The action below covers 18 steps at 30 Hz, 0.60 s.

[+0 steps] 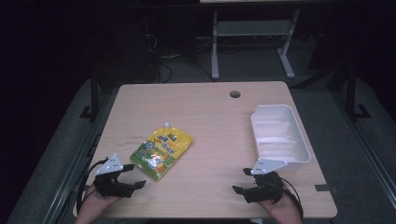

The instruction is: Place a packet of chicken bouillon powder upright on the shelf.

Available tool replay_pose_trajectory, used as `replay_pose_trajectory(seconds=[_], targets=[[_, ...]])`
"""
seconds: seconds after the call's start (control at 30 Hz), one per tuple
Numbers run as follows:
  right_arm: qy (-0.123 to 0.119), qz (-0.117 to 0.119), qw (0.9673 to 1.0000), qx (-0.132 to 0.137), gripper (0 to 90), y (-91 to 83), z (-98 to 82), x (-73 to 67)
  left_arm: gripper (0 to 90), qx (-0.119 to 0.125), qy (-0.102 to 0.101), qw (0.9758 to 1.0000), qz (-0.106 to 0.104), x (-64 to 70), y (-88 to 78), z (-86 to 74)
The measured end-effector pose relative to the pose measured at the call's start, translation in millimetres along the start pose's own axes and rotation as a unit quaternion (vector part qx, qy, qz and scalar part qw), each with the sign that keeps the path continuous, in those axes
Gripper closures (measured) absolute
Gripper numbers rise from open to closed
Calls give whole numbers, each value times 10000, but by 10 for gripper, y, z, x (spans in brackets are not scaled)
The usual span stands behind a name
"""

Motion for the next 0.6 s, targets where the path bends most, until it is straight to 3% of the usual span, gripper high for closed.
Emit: replay_pose_trajectory(seconds=[0.2, 0.33, 0.43, 0.47, 0.6], targets=[[-43, 150, 9998, -114, 215, 88, 86, -81, 255, 43, -178, 9998, 26, -111, 38, 51], [-86, 275, 9995, -85, 207, 122, 247, -137, 297, 68, -433, 9990, 76, -236, 70, 117], [-166, 211, 9996, -71, 205, 135, 337, -146, 338, 75, -488, 9988, 47, -256, 72, 162], [-169, 333, 9993, -48, 204, 155, 449, -158, 354, 36, -476, 9988, 111, -275, 67, 209], [-300, 312, 9991, -12, 205, 183, 742, -176, 415, -81, -483, 9987, 124, -331, 84, 325]])
Point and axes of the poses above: each handheld gripper's, and its own axes: y roughly forward along the jaws, z roughly out of its top, x roughly to its right, the point moved 6 cm from there along y, roughly forward along the jaws, and after that the axes turned 15 degrees about -x, right-handed, at the moved point
